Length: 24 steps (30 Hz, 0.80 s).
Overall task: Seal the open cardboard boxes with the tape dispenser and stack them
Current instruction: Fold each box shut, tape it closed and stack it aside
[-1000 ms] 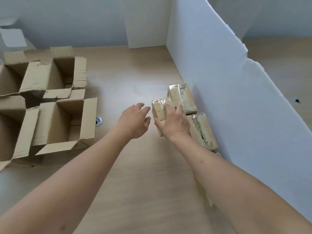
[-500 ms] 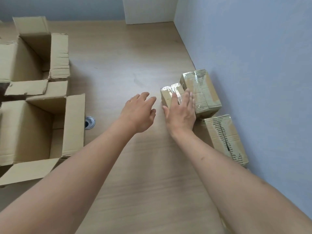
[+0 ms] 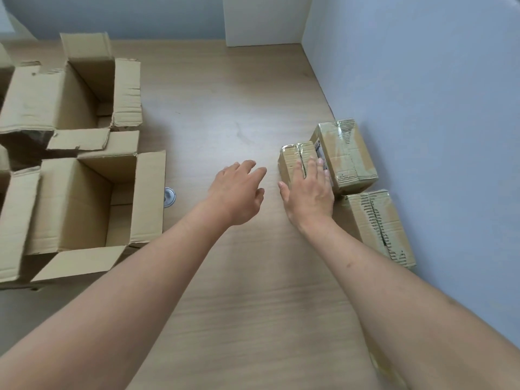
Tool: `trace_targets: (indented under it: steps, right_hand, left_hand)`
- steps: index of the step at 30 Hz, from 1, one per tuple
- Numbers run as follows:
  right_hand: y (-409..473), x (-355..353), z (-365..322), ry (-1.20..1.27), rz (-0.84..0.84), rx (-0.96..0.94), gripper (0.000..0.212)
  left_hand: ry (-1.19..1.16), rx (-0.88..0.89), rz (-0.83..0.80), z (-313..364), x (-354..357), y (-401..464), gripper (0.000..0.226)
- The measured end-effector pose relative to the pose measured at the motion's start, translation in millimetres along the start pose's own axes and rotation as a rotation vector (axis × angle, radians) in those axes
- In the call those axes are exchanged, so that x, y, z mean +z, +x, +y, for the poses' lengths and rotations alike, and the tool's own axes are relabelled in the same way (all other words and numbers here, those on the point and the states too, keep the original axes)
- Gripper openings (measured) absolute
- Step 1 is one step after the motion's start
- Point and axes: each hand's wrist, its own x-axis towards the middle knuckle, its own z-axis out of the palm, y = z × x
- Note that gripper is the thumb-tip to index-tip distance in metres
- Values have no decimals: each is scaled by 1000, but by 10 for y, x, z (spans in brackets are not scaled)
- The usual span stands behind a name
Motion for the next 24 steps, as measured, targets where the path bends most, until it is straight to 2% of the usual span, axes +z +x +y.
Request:
trace_targets:
  steps: [6,13,19,24]
  right_hand:
    - [-393,-493,-47,33,-45,-41,59]
    - [-1071,-1047,-207,81,-31,-86,58]
    - [-1593,-1318,-523,106,-63,-182,52]
    - [-2040,-1345,-837,116,-48,-339,51]
  left_hand:
    - [42,46,19,-5,-299,-371,52]
    - [81,72,42,26,-622,-1060,54]
    - [54,2,109,9,-824,-1833,51]
    - [48,-128,160,-48,-827,-2538,49]
